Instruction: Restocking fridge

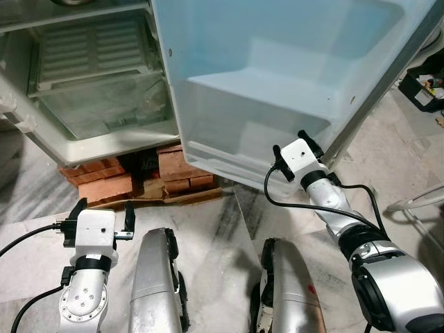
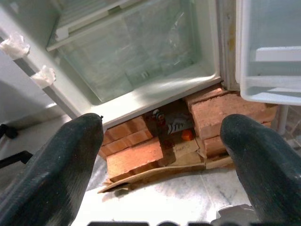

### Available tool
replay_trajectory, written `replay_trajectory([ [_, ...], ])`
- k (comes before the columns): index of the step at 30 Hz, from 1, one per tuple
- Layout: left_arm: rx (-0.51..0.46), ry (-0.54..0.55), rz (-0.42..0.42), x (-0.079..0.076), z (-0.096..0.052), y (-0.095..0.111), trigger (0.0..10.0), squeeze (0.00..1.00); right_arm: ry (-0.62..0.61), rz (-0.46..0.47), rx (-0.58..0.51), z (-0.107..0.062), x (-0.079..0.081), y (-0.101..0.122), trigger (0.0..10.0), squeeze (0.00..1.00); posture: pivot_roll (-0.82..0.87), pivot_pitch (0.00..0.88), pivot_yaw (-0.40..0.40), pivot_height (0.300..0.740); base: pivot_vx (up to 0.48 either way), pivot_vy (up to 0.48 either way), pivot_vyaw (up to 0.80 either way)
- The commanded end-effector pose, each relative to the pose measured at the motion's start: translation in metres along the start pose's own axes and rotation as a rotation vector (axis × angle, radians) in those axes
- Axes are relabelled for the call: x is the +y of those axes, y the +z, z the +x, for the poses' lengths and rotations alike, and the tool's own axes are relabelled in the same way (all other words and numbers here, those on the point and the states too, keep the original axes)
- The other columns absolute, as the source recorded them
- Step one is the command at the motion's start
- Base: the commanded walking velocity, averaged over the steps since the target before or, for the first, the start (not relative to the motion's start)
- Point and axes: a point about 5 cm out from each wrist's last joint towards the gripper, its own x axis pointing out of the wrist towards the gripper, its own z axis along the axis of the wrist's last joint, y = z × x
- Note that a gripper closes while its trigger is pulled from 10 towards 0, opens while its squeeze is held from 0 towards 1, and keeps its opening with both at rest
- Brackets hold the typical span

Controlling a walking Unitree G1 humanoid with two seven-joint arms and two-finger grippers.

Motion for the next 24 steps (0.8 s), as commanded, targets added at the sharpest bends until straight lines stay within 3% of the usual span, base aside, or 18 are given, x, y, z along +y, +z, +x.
replay_trajectory([
  [1, 0.025, -0.002, 0.013, 0.002, 0.0, -0.005, 10.0, 0.0, -0.054, 0.031, -0.064, 0.006, -0.013, 0.013, 10.0, 1.0, 0.09, 0.22, -0.019, 0.57, 0.0, 0.0, 0.0],
  [15, 0.027, 0.002, 0.013, -0.002, 0.005, -0.009, 10.0, 0.0, -0.05, 0.125, -0.197, 0.015, -0.008, 0.043, 10.0, 1.0, 0.07, 0.185, -0.025, 0.57, 0.0, 0.0, 0.0],
  [24, 0.041, -0.008, 0.006, 0.002, 0.004, -0.015, 10.0, 0.0, 0.048, 0.238, -0.259, -0.002, 0.005, 0.038, 10.0, 1.0, 0.06, 0.152, -0.005, 0.57, 0.0, 0.0, 0.0],
])
